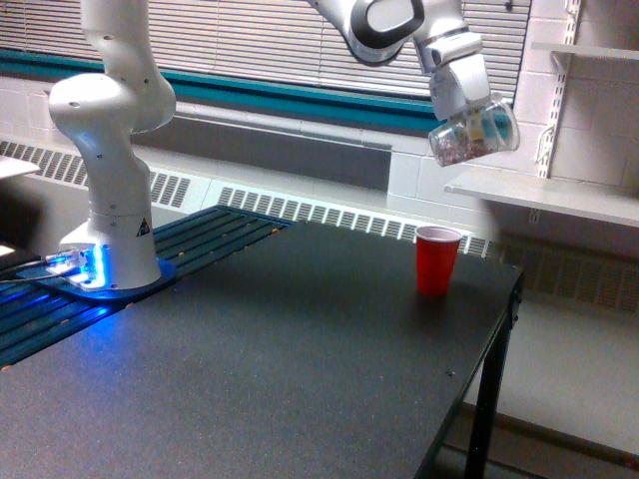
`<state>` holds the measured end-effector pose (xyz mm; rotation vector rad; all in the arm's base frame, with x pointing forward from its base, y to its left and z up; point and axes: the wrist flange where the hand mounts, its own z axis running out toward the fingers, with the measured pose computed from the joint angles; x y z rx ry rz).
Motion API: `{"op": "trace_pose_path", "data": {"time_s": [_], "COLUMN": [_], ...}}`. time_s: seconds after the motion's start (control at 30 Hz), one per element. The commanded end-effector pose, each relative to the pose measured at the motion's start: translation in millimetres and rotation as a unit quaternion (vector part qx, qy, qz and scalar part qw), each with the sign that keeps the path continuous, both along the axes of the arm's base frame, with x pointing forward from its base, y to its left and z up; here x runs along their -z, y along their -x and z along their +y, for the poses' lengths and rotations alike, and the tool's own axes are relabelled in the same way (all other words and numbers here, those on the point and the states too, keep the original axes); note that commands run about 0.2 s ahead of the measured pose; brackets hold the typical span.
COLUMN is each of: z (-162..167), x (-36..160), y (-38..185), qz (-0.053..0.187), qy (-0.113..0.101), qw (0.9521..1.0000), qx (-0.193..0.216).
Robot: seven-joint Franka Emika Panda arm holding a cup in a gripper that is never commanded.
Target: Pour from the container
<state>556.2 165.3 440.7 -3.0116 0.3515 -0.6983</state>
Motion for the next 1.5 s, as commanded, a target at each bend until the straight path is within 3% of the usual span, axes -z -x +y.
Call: {"op": "trace_pose_path", "data": {"time_s": [0.03, 0.57, 0.9, 1.5], "z": [33, 61, 64, 64], "x": [11.5, 59.6, 85.7, 117.4], "y": [17, 68, 86, 109], "qz": [0.006, 0.061, 0.087, 0.158], "qy": [0.000, 0.013, 0.016, 0.021], "qw": [0.9996, 0.9950, 0.9905, 0.9751], "qx": [-0.028, -0.078, -0.106, -0.154]}}
